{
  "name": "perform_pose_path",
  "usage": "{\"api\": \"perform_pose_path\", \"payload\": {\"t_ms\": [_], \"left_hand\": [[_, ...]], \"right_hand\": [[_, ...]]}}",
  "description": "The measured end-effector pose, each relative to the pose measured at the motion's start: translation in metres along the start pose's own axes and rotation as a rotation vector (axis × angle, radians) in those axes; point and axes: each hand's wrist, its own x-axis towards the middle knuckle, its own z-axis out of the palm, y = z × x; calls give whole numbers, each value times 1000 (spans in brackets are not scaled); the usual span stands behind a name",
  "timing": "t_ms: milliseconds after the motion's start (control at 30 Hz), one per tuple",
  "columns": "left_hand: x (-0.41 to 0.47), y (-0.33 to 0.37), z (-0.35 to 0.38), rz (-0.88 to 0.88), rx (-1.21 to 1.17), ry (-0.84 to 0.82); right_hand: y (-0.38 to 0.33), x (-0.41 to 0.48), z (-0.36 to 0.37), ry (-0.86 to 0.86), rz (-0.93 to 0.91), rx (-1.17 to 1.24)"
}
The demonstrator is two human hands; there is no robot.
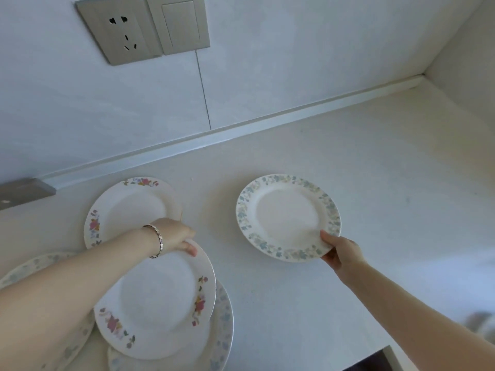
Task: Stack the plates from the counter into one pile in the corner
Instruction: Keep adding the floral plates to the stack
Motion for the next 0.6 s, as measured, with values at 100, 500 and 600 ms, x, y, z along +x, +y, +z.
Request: {"api": "perform_pose_path", "payload": {"t_ms": [100,500,600], "left_hand": [[-8,3,-7,-2,-97,161],[-12,150,-11,-101,-785,831],[-8,221,-6,-150,-979,847]], "right_hand": [[-7,-6,-22,8,-22,7],[-70,-76,-207,-75,-229,224],[-73,-102,-275,-53,-294,225]]}}
